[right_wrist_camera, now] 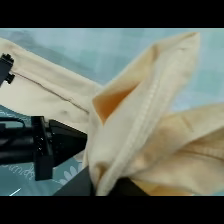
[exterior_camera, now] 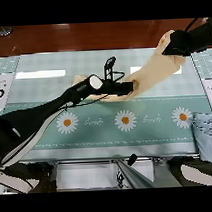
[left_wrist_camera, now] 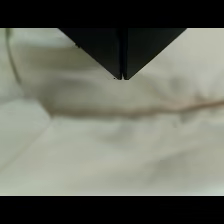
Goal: Fold the shirts.
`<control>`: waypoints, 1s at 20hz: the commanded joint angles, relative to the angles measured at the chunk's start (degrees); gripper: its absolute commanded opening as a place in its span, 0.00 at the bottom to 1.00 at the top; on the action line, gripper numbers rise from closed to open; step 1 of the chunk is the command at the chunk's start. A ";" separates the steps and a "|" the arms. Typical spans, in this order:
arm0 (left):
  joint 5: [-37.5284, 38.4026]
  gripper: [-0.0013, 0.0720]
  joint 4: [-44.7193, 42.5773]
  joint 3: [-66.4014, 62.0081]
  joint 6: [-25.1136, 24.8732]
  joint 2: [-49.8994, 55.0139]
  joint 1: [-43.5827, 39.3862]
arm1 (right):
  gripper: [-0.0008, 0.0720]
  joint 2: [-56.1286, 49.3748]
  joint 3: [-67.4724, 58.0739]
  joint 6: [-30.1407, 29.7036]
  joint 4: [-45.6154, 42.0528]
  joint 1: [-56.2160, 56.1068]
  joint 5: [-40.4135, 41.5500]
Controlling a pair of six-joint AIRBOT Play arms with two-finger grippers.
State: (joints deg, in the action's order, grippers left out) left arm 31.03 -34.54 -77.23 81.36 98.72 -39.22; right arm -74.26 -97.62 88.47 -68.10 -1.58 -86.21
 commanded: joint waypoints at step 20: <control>45.35 0.04 -24.61 -0.66 -1.16 -57.61 50.69 | 0.05 -28.13 0.79 5.99 11.21 -31.65 38.51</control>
State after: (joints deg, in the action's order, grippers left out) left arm 69.38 -58.72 -77.89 80.18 46.44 9.56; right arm -98.30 -96.86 93.62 -60.82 -29.67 -54.48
